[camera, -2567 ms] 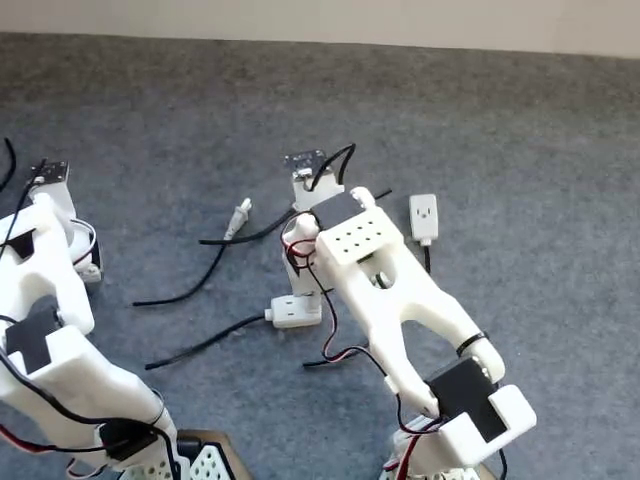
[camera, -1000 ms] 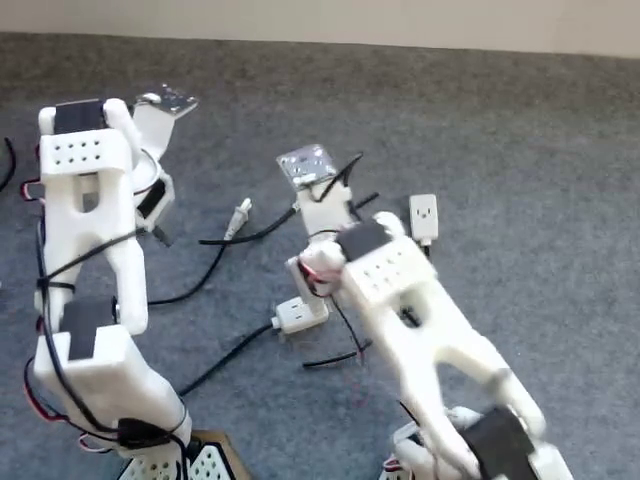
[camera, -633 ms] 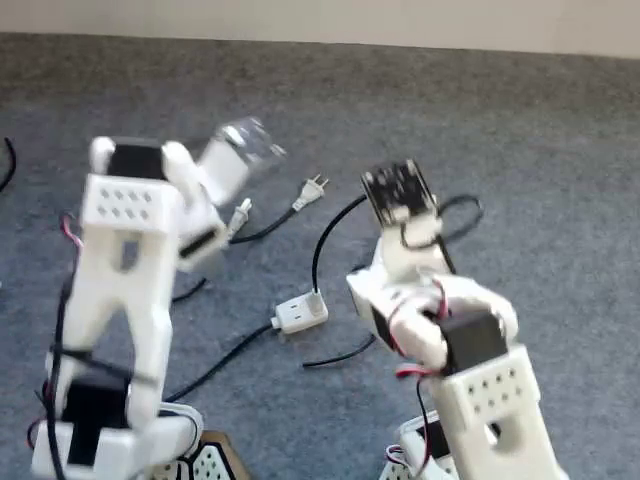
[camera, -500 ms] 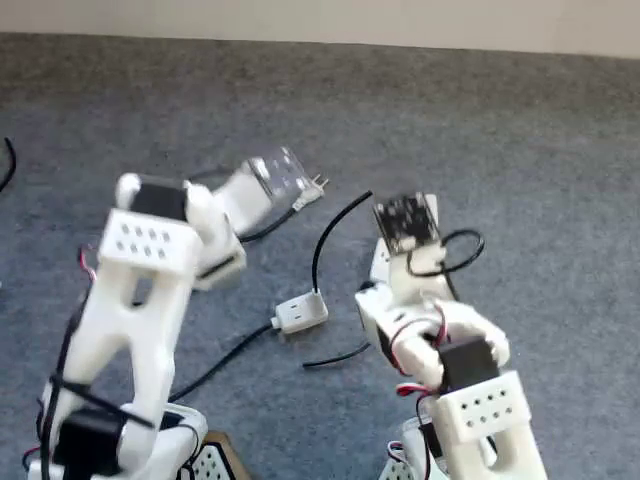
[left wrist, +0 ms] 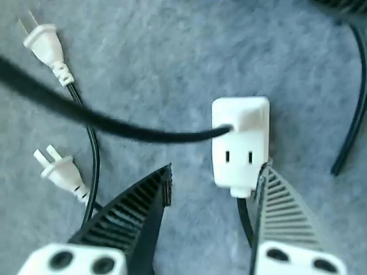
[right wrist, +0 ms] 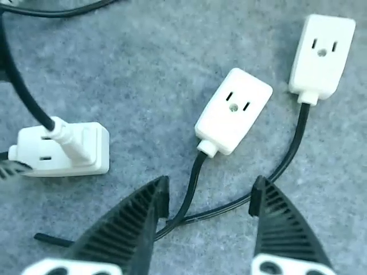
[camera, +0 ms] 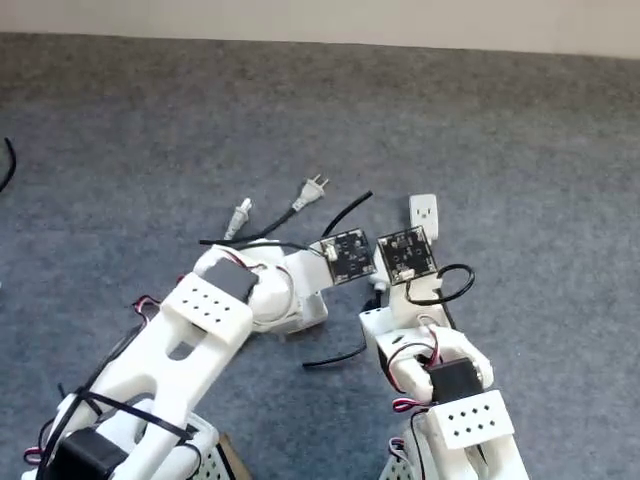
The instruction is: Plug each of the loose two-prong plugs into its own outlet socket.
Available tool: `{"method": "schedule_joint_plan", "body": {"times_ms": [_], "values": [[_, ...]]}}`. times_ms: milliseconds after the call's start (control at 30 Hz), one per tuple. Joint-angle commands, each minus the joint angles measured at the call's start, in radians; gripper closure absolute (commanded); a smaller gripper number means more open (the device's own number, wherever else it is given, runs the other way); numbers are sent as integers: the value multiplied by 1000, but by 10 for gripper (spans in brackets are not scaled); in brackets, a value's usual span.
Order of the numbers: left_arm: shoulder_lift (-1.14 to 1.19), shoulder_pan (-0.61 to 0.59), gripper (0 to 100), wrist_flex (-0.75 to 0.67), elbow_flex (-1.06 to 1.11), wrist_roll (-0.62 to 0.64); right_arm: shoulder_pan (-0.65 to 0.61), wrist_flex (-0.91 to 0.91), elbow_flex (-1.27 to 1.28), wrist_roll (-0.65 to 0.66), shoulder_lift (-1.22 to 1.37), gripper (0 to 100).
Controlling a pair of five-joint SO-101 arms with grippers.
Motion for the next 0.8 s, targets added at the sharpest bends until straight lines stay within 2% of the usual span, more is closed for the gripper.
{"method": "schedule_joint_plan", "body": {"times_ms": [0,100,300,533,567,667,767], "values": [[36,67,752,-48,4,23,8,-18,-8,12,-15,775],[160,62,753,-114,1,66,8,-18,-8,11,-15,775],[312,31,759,-172,-2,63,8,-18,-8,9,-15,775],[225,-12,995,-166,-4,17,8,-18,-7,9,-13,775],[211,-24,998,-164,-4,15,7,-18,-7,8,-13,775],[186,-91,998,-92,-45,15,7,-18,-7,8,-13,775],[177,-217,997,-3,-148,14,7,-38,24,8,-13,775]]}}
